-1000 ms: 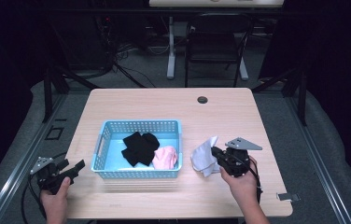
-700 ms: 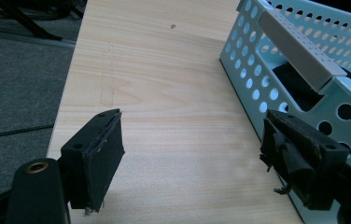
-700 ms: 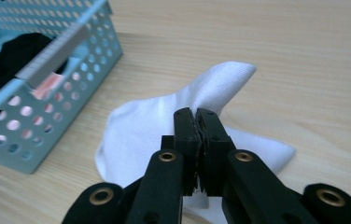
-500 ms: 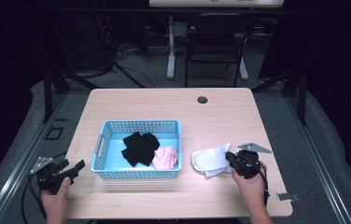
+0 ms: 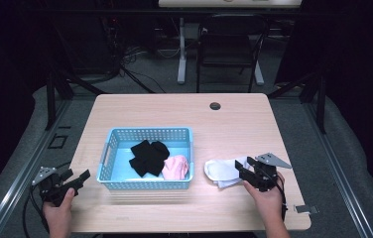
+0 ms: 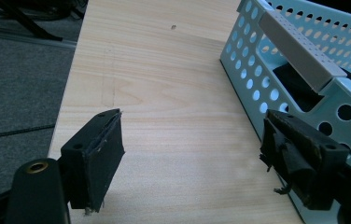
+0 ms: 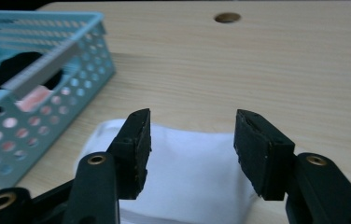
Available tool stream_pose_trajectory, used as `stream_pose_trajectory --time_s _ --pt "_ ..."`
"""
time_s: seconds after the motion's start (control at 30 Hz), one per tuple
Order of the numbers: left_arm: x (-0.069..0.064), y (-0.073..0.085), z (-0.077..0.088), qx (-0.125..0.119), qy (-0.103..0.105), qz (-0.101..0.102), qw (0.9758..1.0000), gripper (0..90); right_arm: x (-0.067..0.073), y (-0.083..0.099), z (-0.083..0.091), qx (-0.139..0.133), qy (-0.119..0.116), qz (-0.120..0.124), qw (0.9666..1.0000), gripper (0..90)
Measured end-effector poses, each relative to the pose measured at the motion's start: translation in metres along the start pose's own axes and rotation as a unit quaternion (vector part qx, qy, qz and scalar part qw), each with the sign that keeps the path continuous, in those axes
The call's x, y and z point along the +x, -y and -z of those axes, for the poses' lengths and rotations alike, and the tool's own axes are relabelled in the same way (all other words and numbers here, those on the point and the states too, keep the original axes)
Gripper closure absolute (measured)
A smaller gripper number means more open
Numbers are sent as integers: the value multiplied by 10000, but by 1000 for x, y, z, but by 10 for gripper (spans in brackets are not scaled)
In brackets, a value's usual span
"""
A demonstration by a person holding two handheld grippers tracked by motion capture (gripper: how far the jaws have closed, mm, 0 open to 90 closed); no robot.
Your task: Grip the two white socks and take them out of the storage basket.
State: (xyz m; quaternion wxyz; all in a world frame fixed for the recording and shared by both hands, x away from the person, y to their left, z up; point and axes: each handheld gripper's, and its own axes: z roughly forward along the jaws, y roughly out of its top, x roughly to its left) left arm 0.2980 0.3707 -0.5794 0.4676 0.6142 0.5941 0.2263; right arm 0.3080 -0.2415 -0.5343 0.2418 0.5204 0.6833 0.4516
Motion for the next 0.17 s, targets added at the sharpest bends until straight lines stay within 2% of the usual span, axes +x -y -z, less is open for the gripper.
stream_pose_trajectory --time_s 0.03,0.07,0.17 --pt "0 0 0 0 0 0 10000 210 0 0 0 0 0 0 10000 459" --pt "0 0 0 12 2 -8 10000 210 7 -2 2 -136 -149 228 9995 451" --pt "0 0 0 16 7 -6 10000 210 12 -4 4 -242 -278 305 9989 432"
